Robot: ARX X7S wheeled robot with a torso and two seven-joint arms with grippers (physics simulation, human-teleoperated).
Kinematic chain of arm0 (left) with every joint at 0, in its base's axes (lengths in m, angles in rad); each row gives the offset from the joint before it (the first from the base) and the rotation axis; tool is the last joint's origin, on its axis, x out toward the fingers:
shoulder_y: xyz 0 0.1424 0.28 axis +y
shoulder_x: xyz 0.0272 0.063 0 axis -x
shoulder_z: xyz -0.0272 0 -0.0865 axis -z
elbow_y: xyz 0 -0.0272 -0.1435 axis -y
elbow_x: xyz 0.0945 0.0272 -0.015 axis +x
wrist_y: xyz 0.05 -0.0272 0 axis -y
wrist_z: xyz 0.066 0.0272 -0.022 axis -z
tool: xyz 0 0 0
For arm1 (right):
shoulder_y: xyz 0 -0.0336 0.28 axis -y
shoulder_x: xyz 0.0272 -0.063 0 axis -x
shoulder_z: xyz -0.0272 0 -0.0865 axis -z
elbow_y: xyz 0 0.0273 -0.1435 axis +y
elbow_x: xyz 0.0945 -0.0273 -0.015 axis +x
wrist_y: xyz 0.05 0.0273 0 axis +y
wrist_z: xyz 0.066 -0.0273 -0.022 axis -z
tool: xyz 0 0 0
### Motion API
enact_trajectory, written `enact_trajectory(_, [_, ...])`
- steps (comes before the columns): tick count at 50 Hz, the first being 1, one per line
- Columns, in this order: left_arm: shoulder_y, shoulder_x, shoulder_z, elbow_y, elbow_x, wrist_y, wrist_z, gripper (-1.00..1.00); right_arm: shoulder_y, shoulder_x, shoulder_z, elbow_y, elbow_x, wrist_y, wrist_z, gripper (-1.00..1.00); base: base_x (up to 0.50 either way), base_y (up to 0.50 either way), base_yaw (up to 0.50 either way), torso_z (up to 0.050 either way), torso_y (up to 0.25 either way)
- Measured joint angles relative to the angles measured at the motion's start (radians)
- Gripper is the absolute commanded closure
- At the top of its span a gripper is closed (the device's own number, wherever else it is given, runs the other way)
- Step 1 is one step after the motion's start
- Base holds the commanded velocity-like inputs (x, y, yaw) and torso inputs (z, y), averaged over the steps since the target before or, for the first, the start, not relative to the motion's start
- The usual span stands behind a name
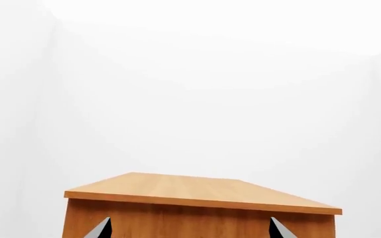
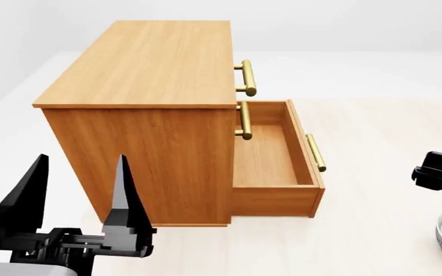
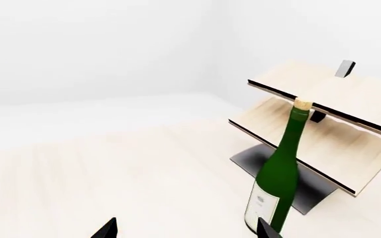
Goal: Put the bowl on top of the cabinet.
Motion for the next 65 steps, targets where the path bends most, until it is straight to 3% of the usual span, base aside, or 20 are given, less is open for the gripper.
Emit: enact_trajectory(65, [-0.005, -0.03, 0.017, 0.003, -0.018, 0.011, -0.024, -1.0, 0.203, 0.016, -0.099, 0.261, 0.044, 0.163, -0.015, -1.0, 0.0, 0.0, 0.0, 0.0, 0.0])
